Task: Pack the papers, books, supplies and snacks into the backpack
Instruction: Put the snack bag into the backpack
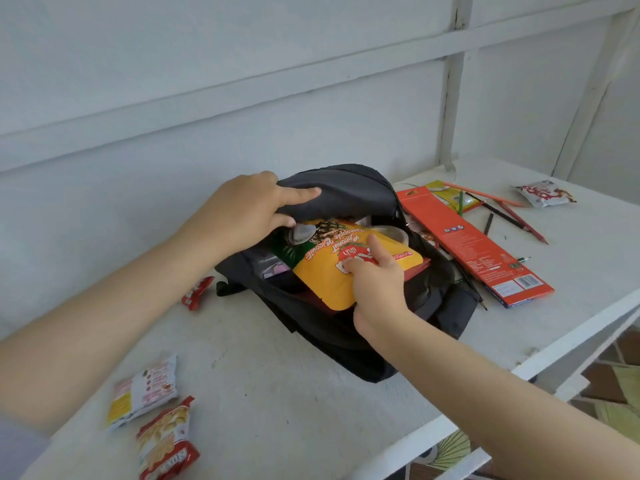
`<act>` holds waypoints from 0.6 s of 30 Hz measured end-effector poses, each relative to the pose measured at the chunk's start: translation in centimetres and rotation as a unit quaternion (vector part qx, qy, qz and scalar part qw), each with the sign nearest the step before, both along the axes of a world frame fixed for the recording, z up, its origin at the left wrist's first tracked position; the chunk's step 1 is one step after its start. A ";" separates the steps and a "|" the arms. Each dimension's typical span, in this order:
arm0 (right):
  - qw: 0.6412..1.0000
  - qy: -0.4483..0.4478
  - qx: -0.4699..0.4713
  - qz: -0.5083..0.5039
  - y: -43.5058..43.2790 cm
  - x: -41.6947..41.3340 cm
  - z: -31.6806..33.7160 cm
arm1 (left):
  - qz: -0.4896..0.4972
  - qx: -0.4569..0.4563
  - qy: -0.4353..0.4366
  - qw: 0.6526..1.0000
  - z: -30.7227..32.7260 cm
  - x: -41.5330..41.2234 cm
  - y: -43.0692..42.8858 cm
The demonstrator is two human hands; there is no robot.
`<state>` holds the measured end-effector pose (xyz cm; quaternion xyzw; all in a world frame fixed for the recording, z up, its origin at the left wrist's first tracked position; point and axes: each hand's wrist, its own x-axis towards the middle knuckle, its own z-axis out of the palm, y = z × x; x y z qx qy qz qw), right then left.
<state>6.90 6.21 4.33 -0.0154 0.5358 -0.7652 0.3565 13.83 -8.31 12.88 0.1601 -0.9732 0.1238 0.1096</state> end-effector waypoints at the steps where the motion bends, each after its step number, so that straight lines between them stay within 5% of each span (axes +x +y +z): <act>1: 1.000 -0.012 -0.004 0.002 -0.7 0.1 0.0 | -0.001 -0.001 0.001 1.000 0.0 0.0 0.1; 7: 0.997 -0.032 -0.056 0.054 -5.9 0.9 -1.3 | 0.005 0.013 0.005 1.000 -0.2 0.2 0.2; 13: 0.966 0.098 0.035 0.236 -7.9 0.6 -1.3 | 0.010 0.029 0.008 1.000 -0.5 0.7 0.1; 18: 0.978 0.073 0.020 0.193 -6.3 0.0 -2.4 | 0.009 0.043 0.014 0.999 -0.8 0.9 -0.2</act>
